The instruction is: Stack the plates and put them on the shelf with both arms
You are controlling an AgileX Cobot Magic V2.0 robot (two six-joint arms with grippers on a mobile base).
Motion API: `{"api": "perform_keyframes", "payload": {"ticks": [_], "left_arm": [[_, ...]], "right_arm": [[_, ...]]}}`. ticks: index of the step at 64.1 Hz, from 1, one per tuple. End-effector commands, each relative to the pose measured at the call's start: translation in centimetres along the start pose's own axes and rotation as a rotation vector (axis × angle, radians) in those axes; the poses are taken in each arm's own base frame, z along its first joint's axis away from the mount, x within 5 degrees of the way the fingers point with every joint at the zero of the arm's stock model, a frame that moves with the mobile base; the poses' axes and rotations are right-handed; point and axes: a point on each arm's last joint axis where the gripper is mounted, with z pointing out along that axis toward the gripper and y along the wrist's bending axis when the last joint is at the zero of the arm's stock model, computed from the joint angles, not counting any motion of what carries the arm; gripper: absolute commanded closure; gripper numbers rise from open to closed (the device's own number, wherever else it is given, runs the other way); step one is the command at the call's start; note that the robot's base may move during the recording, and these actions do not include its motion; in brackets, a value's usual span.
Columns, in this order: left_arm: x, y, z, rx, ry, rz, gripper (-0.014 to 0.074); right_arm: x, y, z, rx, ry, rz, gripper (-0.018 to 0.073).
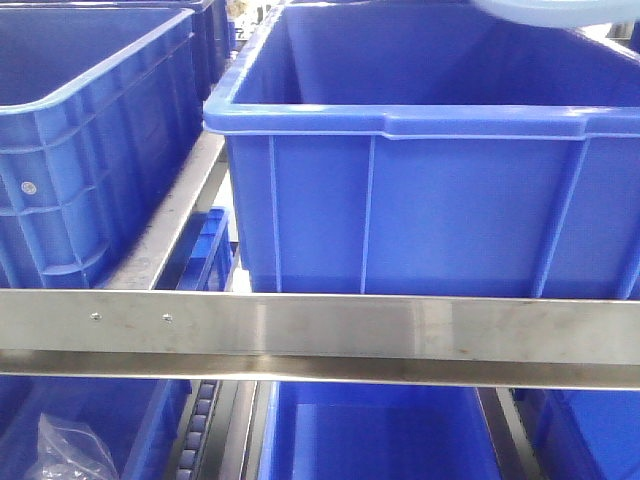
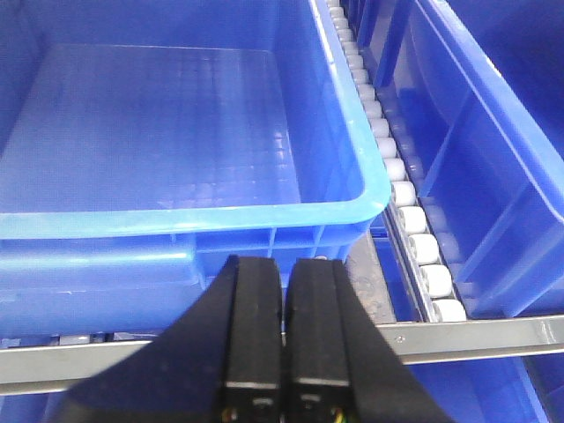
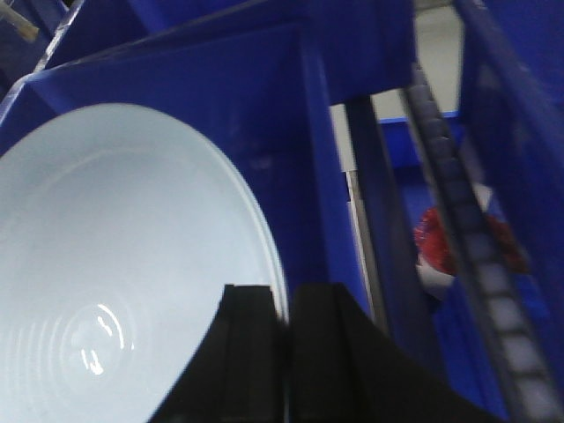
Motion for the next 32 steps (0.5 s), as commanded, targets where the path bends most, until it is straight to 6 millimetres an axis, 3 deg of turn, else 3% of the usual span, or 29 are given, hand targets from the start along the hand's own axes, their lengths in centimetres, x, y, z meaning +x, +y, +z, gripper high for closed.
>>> {"api": "perform_keyframes", "payload": {"ticks": [1, 6, 10, 22, 32], "left_arm": [[-1.7, -0.1, -0.3, 0.008, -0.111, -0.013, 0.0513], [-1.7, -0.1, -0.3, 0.008, -0.111, -0.013, 0.0512], [-1.7, -0.1, -0.3, 0.008, -0.111, -0.013, 0.0513], [-1.7, -0.1, -0.3, 0.008, -0.111, -0.013, 0.0513], [-1.7, -0.1, -0.3, 0.008, -0.111, -0.013, 0.0513]], "right_arm": [[-3.7, 2.6, 2.1, -0.092, -0.129, -0.001, 0.0348], [-4.3, 4.4, 4.3, -0.121, -0.070, -0.012, 0.0089], [-3.9, 5.4, 5.9, -0.130, 0.000, -0.022, -0.0041], [-2.4, 5.5, 5.7, -0.116, 0.107, -0.034, 0.0035], [-1.2, 3.5, 2.2, -0.092, 0.064, -0.022, 0.0147]]}}
